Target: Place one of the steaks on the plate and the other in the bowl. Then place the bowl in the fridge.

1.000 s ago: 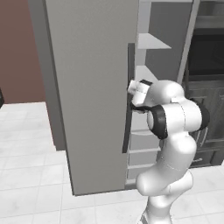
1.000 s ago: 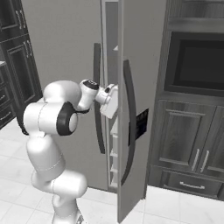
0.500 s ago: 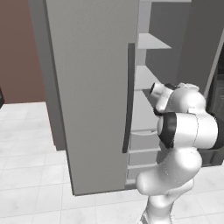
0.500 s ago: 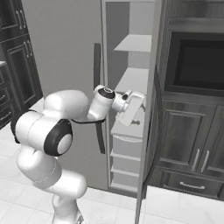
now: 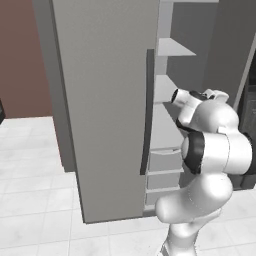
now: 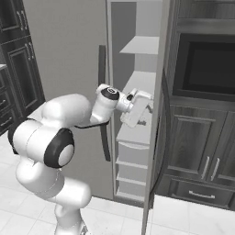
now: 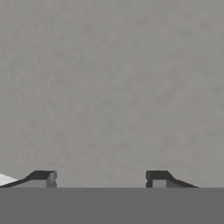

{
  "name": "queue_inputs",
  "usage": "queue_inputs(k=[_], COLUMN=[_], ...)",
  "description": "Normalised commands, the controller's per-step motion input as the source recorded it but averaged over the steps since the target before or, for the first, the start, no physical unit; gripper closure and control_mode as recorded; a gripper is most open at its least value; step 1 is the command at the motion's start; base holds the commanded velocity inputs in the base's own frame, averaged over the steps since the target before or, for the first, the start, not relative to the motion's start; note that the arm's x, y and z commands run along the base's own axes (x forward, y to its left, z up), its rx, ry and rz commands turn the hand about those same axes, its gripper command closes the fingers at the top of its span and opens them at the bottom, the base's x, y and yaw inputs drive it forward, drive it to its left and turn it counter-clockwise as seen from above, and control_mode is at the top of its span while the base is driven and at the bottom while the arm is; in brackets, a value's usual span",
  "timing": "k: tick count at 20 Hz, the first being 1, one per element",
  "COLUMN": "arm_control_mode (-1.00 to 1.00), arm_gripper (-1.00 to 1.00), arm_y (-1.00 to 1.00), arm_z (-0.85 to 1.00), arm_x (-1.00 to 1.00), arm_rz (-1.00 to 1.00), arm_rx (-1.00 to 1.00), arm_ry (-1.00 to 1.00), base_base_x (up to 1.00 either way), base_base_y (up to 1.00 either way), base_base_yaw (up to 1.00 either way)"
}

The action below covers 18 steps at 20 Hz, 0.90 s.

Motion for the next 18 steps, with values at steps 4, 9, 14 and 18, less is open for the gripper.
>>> queue_inputs(k=[4, 9, 14, 18], arm_control_mode=[-1.00, -1.00, -1.00, -1.00], arm_gripper=[-1.00, -1.00, -1.00, -1.00], arm_y=[1.00, 0.71, 0.22, 0.56], arm_z=[0.00, -0.09, -0.28, -0.25], arm_x=[0.25, 0.79, 0.83, 0.01], arm_rz=[-0.04, -0.19, -0.36, -0.08], arm_rx=[0.09, 0.51, 0.77, 0.85], arm_ry=[-0.39, -0.39, -0.43, -0.13], base_base_x=[0.00, 0.00, 0.00, 0.00], base_base_y=[0.00, 0.00, 0.00, 0.00], base_base_yaw=[0.00, 0.00, 0.00, 0.00])
